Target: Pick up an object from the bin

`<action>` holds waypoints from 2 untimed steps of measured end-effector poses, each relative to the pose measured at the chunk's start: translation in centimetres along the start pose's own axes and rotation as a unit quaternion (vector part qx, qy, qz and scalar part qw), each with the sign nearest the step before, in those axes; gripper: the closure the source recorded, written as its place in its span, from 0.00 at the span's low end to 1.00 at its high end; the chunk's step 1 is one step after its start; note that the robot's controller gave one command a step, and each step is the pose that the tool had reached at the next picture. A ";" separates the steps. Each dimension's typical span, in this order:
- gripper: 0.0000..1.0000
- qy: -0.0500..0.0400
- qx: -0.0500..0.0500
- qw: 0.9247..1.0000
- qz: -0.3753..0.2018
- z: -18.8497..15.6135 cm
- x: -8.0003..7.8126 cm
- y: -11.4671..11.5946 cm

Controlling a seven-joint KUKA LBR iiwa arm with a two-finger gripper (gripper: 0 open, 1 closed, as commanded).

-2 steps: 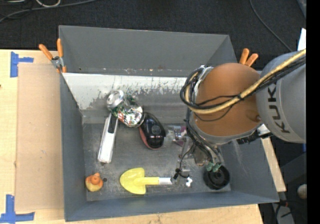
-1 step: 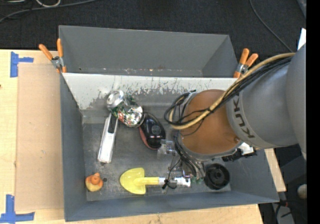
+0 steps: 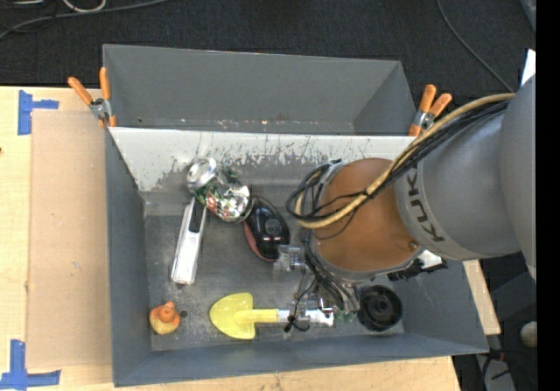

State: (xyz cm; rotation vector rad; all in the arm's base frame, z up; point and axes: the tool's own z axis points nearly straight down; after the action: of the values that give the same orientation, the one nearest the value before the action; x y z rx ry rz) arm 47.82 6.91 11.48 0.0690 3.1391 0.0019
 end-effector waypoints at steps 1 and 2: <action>0.00 0.004 0.001 1.000 -0.029 0.4 0.6 0.1; 0.00 -0.006 -0.001 0.999 -0.040 4.5 0.3 0.7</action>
Offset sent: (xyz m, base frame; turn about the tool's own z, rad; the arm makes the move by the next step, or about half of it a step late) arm -0.0061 0.0070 -0.0448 -0.0846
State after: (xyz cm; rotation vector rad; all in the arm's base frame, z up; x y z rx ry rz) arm 47.52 7.59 6.99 -0.0554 3.1270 0.0043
